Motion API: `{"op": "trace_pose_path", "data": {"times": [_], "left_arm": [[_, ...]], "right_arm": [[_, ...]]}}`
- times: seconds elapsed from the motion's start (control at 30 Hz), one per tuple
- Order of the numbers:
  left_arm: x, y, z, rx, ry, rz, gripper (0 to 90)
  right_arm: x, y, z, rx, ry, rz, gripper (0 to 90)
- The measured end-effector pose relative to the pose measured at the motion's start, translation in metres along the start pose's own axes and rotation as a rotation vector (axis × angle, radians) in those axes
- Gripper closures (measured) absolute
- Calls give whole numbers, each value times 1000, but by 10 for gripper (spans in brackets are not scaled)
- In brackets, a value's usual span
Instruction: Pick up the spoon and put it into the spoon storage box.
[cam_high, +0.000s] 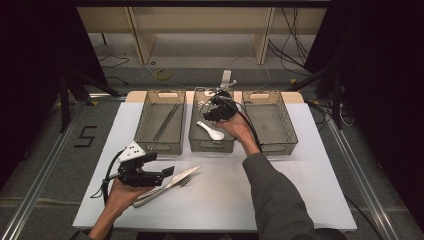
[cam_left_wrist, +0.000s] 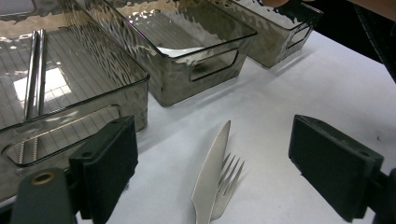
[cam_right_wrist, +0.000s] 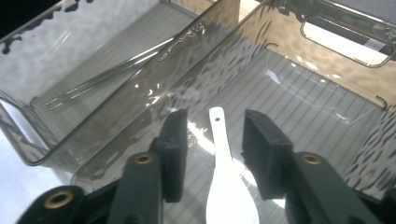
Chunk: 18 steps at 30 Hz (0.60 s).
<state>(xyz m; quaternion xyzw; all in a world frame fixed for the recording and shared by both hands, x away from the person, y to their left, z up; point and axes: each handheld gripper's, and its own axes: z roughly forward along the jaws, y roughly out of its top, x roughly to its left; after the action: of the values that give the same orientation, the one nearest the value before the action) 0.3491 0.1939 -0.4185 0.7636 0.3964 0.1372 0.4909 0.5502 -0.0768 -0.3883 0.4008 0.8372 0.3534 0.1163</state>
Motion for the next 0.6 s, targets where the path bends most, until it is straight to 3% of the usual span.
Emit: {"op": "trace_pose_path", "data": {"times": [0.2,0.33,0.6], "left_arm": [[0,0,0,2,-1,-1,151],[1,0,0,6,2,1,151],[0,0,1,19,3,5,151]], "right_arm": [[1,-1,-13,-15,28,-13,473],[5,-4,-31,-59,47,-25,415],[20,-27,-54,-93,76,-69,365]]}}
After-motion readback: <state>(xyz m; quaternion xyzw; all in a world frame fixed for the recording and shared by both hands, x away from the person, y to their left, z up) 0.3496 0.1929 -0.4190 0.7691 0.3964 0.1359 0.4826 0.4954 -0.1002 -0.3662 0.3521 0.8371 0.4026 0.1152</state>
